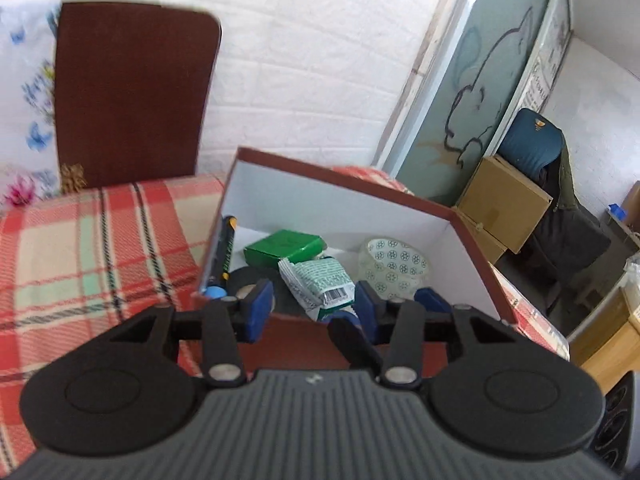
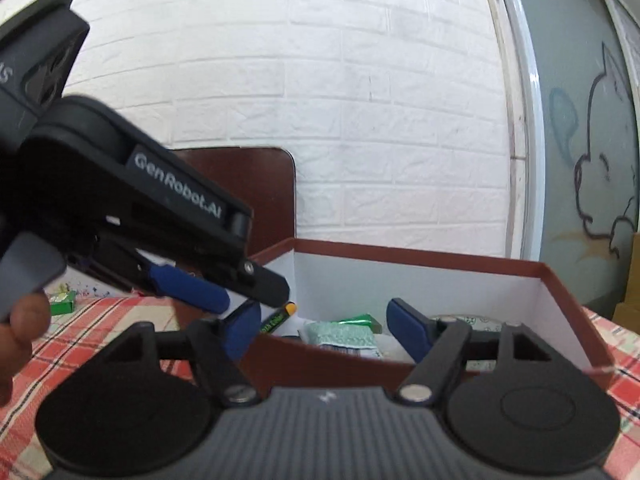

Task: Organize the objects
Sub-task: 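Carry the gum pack into the brown box and open the right gripper, then reach the right gripper to the green printed box and grasp it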

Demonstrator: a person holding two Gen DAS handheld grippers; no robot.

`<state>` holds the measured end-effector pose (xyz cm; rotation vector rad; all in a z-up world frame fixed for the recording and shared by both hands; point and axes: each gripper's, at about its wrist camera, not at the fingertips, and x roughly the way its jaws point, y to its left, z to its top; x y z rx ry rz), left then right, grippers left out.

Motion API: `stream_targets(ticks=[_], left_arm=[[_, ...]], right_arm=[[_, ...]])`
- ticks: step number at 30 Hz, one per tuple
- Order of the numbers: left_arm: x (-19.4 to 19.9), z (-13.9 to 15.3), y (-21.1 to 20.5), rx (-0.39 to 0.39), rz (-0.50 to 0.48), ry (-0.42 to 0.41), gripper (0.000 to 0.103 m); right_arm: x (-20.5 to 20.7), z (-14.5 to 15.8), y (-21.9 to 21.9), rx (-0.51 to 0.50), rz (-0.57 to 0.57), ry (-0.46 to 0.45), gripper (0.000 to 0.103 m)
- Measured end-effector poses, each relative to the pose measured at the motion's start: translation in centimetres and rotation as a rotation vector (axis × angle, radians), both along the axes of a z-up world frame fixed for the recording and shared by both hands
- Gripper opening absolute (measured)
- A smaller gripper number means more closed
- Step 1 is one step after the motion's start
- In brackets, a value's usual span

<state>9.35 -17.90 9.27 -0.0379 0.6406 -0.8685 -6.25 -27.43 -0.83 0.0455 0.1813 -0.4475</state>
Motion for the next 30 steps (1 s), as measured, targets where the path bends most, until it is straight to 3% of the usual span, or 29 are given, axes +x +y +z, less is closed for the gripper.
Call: stream_targets(ticks=[4, 7, 12, 24, 30], left_arm=[[-1.3, -0.3, 1.7, 0.068, 0.085, -0.012, 0.047], [-1.6, -1.4, 3.7, 0.143, 0.165, -0.008, 0.047], [-0.5, -4.1, 7.9, 0.237, 0.3, 0.055, 0.048], [2.0, -7.7, 17.9, 0.363, 0.538, 0.022, 0.048], [3.8, -9.4, 27.2, 0.419, 0.73, -0.048, 0.055]], right_arm=[[-1.3, -0.4, 2.3, 0.039, 0.07, 0.008, 0.072], [-1.1, -0.7, 3.7, 0.077, 0.129, 0.067, 0.072], [0.3, -2.3, 4.5, 0.221, 0.177, 0.2, 0.072], [3.9, -5.1, 7.5, 0.234, 0.224, 0.386, 0.072], [5.9, -5.3, 9.6, 0.198, 0.265, 0.425, 0.075]])
